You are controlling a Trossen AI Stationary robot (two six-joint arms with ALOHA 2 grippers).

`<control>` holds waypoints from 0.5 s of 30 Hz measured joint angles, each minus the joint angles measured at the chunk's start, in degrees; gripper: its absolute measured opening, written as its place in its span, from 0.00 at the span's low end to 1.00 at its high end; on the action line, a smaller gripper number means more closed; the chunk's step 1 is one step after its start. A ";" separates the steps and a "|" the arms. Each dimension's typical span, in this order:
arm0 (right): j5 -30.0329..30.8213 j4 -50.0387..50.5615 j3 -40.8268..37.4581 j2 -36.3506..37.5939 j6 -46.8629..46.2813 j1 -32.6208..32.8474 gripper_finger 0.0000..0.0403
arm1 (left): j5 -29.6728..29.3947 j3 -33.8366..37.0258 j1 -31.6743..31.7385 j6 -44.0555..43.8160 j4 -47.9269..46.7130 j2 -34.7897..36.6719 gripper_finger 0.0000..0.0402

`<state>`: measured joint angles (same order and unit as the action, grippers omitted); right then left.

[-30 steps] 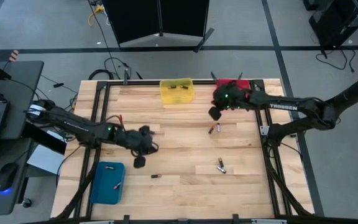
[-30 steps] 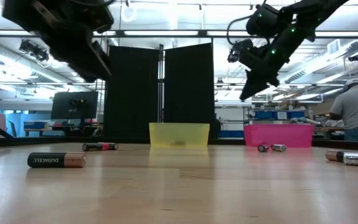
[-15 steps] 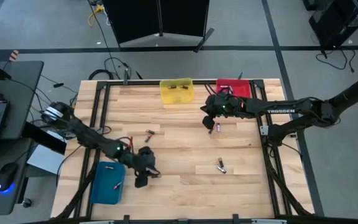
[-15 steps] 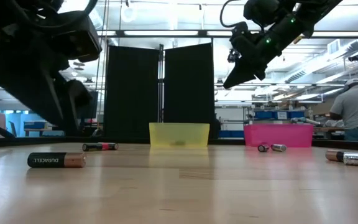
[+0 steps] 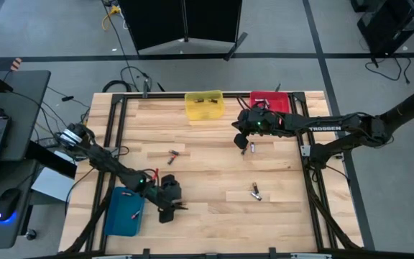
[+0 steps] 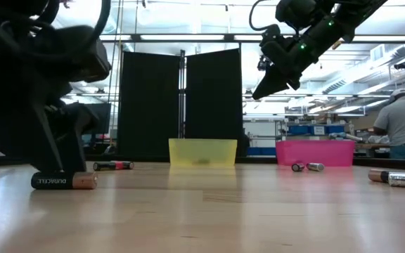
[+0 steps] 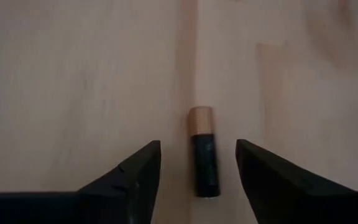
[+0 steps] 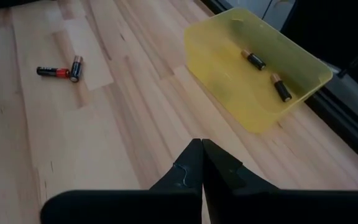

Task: Sort batteries
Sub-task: Put the black-brown battery into the yellow bin

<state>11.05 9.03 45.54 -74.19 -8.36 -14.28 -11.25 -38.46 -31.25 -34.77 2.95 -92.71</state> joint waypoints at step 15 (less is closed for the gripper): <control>1.53 0.01 0.00 -0.02 1.07 2.65 0.03 | -5.37 -0.08 0.60 4.29 -0.80 -3.13 0.23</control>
<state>12.58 9.04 45.54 -74.22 -7.29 -11.63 -16.62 -38.54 -30.65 -30.48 2.15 -95.84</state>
